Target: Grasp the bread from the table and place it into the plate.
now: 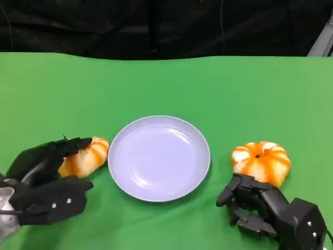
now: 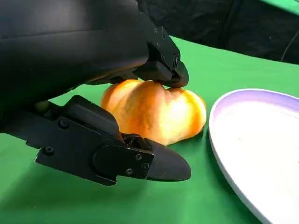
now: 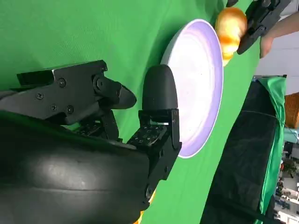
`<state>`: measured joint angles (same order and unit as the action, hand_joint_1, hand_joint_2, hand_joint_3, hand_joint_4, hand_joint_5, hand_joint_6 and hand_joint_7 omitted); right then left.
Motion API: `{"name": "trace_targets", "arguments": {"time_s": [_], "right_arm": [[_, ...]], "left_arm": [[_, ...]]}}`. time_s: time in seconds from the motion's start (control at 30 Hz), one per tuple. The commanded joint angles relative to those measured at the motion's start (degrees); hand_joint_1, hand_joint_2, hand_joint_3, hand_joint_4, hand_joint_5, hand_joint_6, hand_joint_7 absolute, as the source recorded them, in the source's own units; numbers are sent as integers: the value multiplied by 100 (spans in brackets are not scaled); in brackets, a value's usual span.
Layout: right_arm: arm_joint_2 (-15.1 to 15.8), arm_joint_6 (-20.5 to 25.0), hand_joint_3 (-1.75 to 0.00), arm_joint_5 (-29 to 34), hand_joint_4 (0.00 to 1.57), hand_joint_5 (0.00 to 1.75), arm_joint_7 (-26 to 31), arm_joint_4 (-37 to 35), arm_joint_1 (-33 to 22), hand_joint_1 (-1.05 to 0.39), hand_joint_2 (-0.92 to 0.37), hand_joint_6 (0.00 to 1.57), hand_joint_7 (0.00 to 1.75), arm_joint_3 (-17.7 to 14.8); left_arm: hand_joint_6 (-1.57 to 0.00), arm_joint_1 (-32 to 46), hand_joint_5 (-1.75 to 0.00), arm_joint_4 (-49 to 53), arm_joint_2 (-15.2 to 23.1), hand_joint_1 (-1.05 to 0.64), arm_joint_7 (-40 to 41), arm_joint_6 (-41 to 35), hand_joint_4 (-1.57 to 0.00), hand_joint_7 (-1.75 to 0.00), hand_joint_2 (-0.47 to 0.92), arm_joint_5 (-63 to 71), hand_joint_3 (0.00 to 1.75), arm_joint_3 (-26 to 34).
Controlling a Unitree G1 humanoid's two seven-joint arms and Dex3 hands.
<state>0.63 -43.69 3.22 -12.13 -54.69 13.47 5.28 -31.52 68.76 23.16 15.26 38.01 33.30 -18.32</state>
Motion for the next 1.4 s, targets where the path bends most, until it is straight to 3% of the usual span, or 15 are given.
{"name": "trace_targets", "arguments": {"time_s": [0.03,0.87,0.9,0.93,1.0,1.4], "right_arm": [[75,155,-65,46,69,172,-14,-58,-109,5,-87,73,132,-14],[65,132,-66,46,69,172,-14,-95,-83,5,-86,73,132,-17],[62,136,-66,49,69,172,-6,-89,-82,4,-86,73,132,-15],[60,139,-66,52,69,172,-1,-85,-81,4,-86,73,132,-14],[70,153,-65,51,69,172,-8,-92,-77,4,-86,74,132,-15],[58,170,-64,34,69,172,-26,-111,-54,6,-88,73,133,-23]], "left_arm": [[-40,-86,-1,89,56,-85,-80,-93,-36,0,92,14,28,-100],[-42,-151,0,87,35,-85,-89,-210,-36,0,92,0,28,-263],[-44,-162,-1,79,25,-42,-95,-232,-37,-1,90,13,21,-276],[-45,-170,0,73,19,-15,-99,-247,-38,0,91,20,13,-286],[-46,-170,-1,65,14,1,-54,-249,-40,-1,92,43,7,-314],[-52,-180,-3,83,24,6,-19,-255,-46,-2,92,20,6,-372]]}}
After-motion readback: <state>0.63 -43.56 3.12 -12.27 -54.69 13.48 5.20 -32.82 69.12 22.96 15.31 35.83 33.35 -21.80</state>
